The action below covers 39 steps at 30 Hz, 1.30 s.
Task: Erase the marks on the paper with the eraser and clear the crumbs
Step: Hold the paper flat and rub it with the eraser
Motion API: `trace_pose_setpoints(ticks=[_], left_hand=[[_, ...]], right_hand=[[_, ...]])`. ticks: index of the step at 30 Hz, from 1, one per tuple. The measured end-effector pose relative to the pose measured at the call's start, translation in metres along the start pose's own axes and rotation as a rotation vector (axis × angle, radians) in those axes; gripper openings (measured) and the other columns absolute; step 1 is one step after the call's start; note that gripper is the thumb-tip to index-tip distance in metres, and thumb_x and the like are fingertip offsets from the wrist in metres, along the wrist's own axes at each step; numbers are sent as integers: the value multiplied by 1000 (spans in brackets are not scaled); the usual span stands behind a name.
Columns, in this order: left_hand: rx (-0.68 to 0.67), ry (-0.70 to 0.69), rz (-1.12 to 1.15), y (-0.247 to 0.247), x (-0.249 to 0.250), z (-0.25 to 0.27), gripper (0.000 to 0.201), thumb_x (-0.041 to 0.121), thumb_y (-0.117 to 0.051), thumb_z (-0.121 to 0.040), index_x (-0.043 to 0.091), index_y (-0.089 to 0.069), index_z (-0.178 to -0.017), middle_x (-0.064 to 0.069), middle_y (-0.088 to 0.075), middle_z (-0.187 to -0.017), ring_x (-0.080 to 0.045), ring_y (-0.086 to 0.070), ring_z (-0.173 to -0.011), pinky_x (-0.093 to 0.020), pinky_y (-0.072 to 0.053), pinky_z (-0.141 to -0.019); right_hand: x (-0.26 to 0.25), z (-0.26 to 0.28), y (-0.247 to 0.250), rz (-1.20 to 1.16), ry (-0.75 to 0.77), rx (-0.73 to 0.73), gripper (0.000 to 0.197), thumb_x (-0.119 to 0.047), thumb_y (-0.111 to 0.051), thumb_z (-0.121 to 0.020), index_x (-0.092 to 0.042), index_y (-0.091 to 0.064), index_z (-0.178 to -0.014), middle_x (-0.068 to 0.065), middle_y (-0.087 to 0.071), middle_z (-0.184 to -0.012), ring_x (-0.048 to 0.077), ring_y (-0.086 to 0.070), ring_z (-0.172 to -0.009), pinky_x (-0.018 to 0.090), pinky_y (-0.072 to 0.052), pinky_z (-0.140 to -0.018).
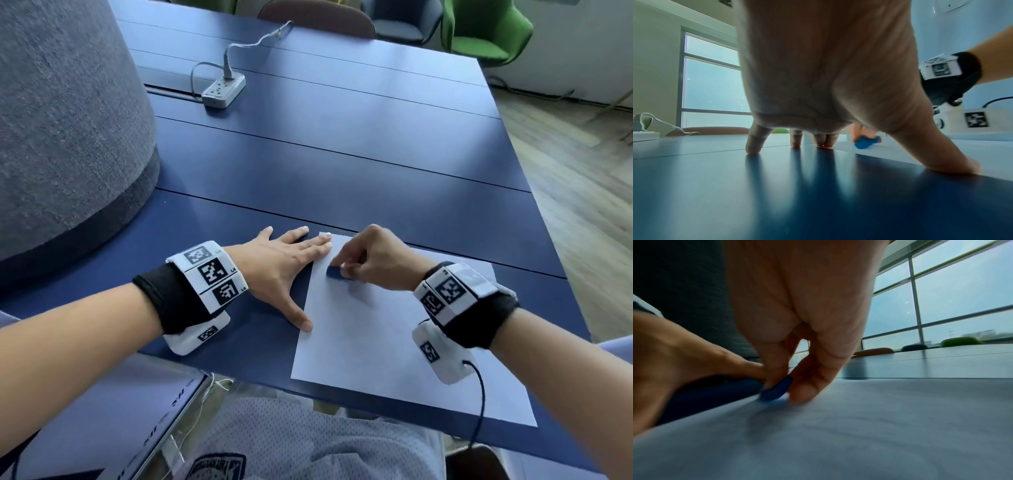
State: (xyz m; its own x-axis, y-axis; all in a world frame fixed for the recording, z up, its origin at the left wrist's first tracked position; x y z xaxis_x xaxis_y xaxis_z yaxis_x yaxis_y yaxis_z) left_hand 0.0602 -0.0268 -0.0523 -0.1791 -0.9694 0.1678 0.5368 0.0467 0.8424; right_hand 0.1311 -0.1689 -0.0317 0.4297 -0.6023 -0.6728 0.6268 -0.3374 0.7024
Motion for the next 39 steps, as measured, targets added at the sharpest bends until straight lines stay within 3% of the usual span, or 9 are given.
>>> trace_pose_setpoints(ticks=[3,8,13,17,22,26,30,35,39], left_hand=[[2,2,-4,0,0,0,139,87,-65,-53,32,11,-155,25,22,-157,-8,22,-146,-60,5,-117],[-11,12,-5,0,0,0,138,86,-66,-53,33,12,-155,26,23,-157,-9,22,-146,-60,4,-117],[-8,10,-13,0,0,1,138,87,-65,-54,32,12,-155,26,23,-156,-9,21,-147,-61,3,-117],[-21,16,-20,1,2,1,138,87,-64,-54,32,12,-155,25,24,-156,-9,22,-146,-60,3,-117],[-20,13,-15,0,2,1,137,86,-65,-55,32,13,-154,25,23,-157,-9,21,-147,-63,2,-116],[-19,10,-15,1,2,1,138,87,-64,-54,32,12,-155,25,23,-157,-9,22,-146,-62,3,-116],[-16,13,-6,0,1,1,138,86,-65,-54,32,13,-155,25,23,-157,-9,22,-146,-61,4,-116],[-15,11,-16,1,1,0,138,86,-64,-54,32,12,-155,24,23,-157,-9,22,-146,-61,3,-117],[-13,11,-11,-1,2,1,138,86,-65,-54,31,13,-155,23,23,-158,-10,22,-147,-61,4,-116]], right_hand=[[-13,23,-24,47,71,-251,22,-1,-68,-78,-14,-78,-92,-1,-65,-67,1,-49,-48,17,-43,-54],[-1,10,-2,-17,-1,29,20,-3,-68,-79,-16,-77,-90,-11,-59,-56,0,-50,-46,19,-44,-57],[-22,40,-37,59,118,-293,23,-2,-69,-77,-17,-78,-93,1,-69,-70,2,-51,-56,19,-44,-57],[-16,27,-23,25,66,-105,23,-1,-67,-78,-15,-78,-93,-11,-58,-56,1,-48,-50,14,-38,-54],[-30,51,-49,95,156,-389,24,-4,-70,-77,-20,-78,-93,3,-70,-78,5,-56,-63,19,-47,-62],[-25,39,-33,53,140,-167,25,-1,-68,-77,-16,-79,-93,-4,-62,-68,2,-50,-58,13,-40,-58],[-35,58,-49,110,181,-406,25,-1,-69,-76,-18,-79,-92,-6,-64,-72,2,-55,-62,14,-45,-61],[-32,40,-39,84,145,-226,24,0,-69,-75,-16,-79,-90,-7,-63,-70,0,-54,-57,11,-40,-57],[-34,59,-49,132,168,-383,26,0,-68,-75,-18,-79,-90,-6,-65,-72,3,-56,-60,12,-43,-60]])
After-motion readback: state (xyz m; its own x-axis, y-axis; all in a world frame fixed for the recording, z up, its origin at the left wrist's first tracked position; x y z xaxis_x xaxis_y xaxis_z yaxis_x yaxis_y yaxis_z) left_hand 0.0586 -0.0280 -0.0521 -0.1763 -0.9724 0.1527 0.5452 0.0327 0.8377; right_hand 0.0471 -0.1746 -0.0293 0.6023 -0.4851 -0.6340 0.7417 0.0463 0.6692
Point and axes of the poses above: each hand's wrist, its own z-axis away from the middle knuckle, its own y-axis out of the back of the hand, x = y × z, the point moved 5 cm from there along -z, towards the middle knuckle
